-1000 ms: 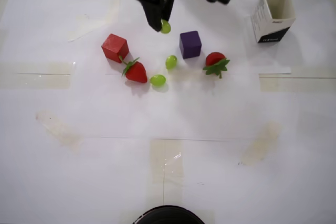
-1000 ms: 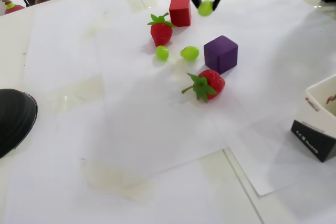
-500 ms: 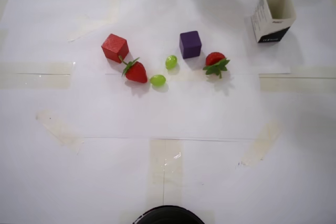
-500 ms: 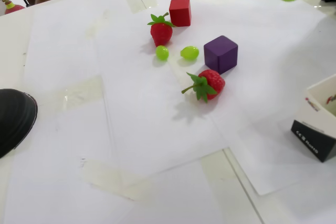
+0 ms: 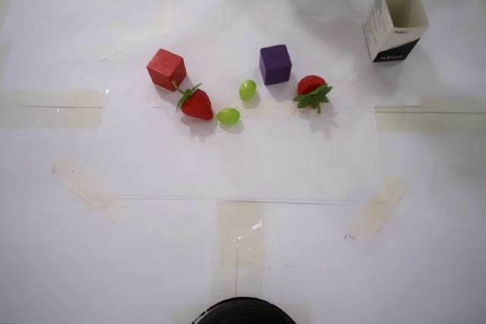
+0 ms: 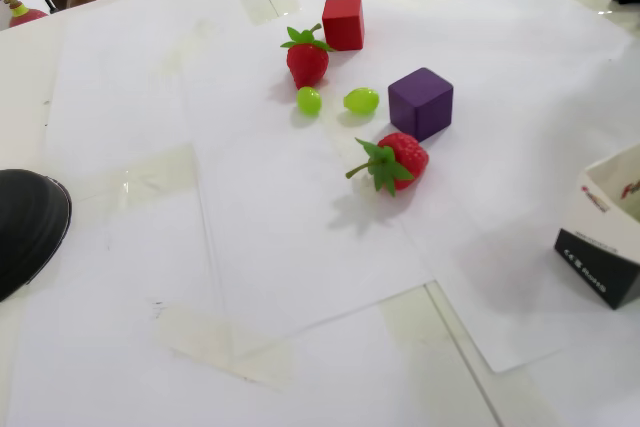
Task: Pick up the grapes and place them in the box.
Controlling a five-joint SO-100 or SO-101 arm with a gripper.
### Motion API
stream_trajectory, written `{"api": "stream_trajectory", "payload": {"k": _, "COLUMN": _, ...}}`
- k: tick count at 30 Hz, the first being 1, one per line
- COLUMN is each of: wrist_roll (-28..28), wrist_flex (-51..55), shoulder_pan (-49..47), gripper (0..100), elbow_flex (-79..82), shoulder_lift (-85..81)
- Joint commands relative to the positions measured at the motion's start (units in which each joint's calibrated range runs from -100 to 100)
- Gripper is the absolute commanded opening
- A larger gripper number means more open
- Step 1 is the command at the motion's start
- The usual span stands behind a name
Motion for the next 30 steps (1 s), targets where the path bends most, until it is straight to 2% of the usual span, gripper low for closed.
{"api": "stream_trajectory", "payload": {"k": 1, "wrist_roll": -1.47, "wrist_flex": -5.85, "shoulder_pan": -1.40, "gripper": 11, "elbow_flex": 2.95, "shoulder_lift": -0.08}}
{"api": "stream_trajectory", "payload": {"k": 10, "wrist_roll": -1.37, "wrist_flex": -7.16, "shoulder_pan": -1.03, "gripper": 18, "elbow_flex": 5.40, "shoulder_lift": 0.09}}
{"api": "stream_trajectory", "payload": {"k": 14, "wrist_roll": 0.78, "wrist_flex": -5.45, "shoulder_pan": 1.10, "gripper": 19, "elbow_flex": 2.95, "shoulder_lift": -0.77}}
{"api": "stream_trajectory", "payload": {"k": 19, "wrist_roll": 6.50, "wrist_flex": 3.70, "shoulder_pan": 10.00, "gripper": 19, "elbow_flex": -3.51, "shoulder_lift": -2.83}}
{"api": "stream_trajectory", "payload": {"k": 23, "wrist_roll": 10.26, "wrist_flex": 4.77, "shoulder_pan": 20.30, "gripper": 19, "elbow_flex": -4.32, "shoulder_lift": -2.58}}
{"api": "stream_trajectory", "payload": {"k": 30, "wrist_roll": 9.77, "wrist_flex": 1.58, "shoulder_pan": 32.21, "gripper": 20, "elbow_flex": -3.96, "shoulder_lift": 0.52}}
